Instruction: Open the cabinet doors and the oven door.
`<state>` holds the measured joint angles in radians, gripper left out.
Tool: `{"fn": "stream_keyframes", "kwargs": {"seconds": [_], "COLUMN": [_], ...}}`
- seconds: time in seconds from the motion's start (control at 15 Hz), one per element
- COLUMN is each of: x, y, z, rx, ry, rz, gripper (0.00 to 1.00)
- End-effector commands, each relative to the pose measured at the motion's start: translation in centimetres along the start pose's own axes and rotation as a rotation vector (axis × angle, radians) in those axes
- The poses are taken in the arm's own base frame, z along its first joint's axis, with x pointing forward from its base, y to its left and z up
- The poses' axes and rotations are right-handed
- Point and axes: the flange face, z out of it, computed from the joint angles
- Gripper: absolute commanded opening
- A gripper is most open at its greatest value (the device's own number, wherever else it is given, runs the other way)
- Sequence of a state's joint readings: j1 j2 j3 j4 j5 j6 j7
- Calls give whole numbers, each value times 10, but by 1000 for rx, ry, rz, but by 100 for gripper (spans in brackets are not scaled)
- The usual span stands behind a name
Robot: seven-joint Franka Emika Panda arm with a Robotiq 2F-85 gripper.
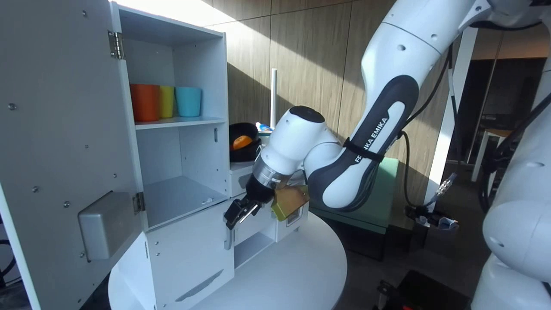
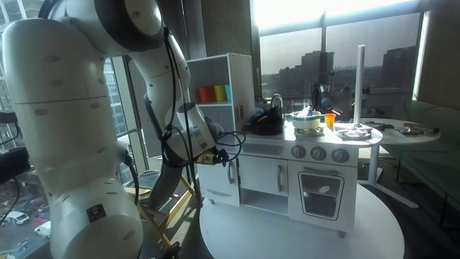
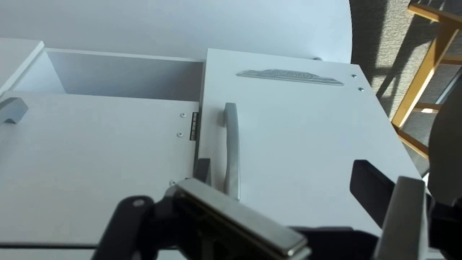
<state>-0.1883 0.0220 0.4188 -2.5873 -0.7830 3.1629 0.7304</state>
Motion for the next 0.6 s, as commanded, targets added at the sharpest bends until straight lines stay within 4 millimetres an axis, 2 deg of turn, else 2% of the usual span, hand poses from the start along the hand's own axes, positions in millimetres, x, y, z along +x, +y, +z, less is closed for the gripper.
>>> {"fn": "stream_keyframes", "kwargs": {"seconds": [0.0,0.27,0.53], "x": [18,23,27], "y": [-3,0,-9], "z": [32,65,90], "rx": [17,7,40], "ry": [-30,-77,-75], "rz": [-28,-69,-169], "gripper": [100,100,100]}}
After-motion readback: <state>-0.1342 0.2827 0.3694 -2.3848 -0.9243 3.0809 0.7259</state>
